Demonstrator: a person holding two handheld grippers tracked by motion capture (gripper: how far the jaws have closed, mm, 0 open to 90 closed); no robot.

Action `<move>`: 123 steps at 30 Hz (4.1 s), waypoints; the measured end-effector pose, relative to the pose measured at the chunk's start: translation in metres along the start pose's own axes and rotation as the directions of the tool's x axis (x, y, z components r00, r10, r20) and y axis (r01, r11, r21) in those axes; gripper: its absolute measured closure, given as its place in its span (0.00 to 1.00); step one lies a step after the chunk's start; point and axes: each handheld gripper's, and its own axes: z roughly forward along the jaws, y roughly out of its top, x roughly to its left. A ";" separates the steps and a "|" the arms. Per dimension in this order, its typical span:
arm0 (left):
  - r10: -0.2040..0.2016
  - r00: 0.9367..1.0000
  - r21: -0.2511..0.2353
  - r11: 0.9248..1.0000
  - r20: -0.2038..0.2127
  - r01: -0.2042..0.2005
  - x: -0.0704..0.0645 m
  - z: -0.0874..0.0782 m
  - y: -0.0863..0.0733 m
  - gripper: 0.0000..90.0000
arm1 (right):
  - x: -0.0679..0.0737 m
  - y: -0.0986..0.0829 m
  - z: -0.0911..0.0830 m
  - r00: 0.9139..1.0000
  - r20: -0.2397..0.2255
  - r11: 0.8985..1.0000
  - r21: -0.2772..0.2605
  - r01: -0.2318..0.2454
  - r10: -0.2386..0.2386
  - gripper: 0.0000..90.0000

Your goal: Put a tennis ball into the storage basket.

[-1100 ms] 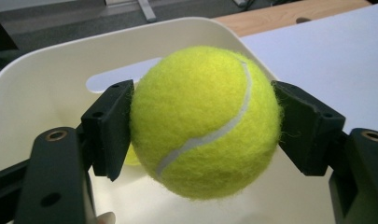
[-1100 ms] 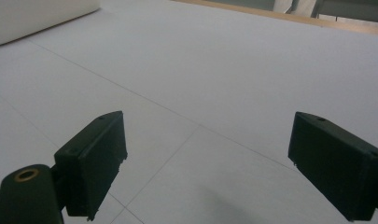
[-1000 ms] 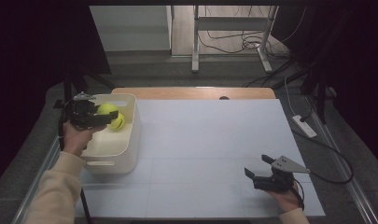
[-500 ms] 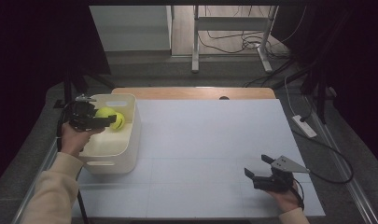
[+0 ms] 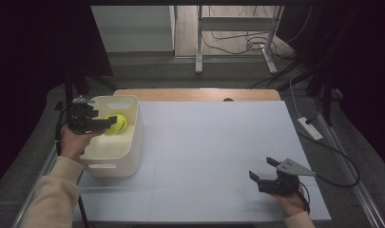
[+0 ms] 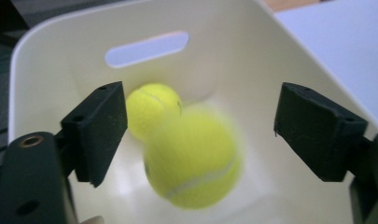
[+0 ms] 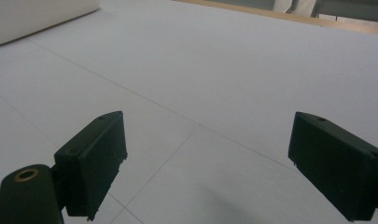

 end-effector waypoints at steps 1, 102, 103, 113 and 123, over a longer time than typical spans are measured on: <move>-0.005 1.000 -0.015 1.000 0.018 0.005 0.000 -0.002 0.000 0.17 | 0.000 0.000 0.000 1.000 0.000 1.000 -0.001 -0.001 0.001 0.12; 0.366 0.764 -0.253 0.929 0.532 -0.269 -0.173 0.013 -0.097 0.07 | 0.000 0.001 -0.003 1.000 0.000 1.000 -0.010 -0.005 0.005 0.12; 0.365 0.762 -0.251 0.930 0.535 -0.270 -0.172 0.014 -0.099 0.07 | 0.000 0.001 -0.003 1.000 0.000 1.000 -0.010 -0.005 0.005 0.12; 0.352 0.780 -0.235 0.935 0.518 -0.266 -0.162 0.023 -0.120 0.06 | 0.001 0.000 -0.003 1.000 -0.015 1.000 -0.012 0.001 -0.002 0.12; 0.342 0.784 -0.205 0.939 0.518 -0.275 -0.157 0.031 -0.135 0.05 | 0.002 -0.001 -0.002 0.999 -0.037 1.000 -0.014 0.009 -0.010 0.12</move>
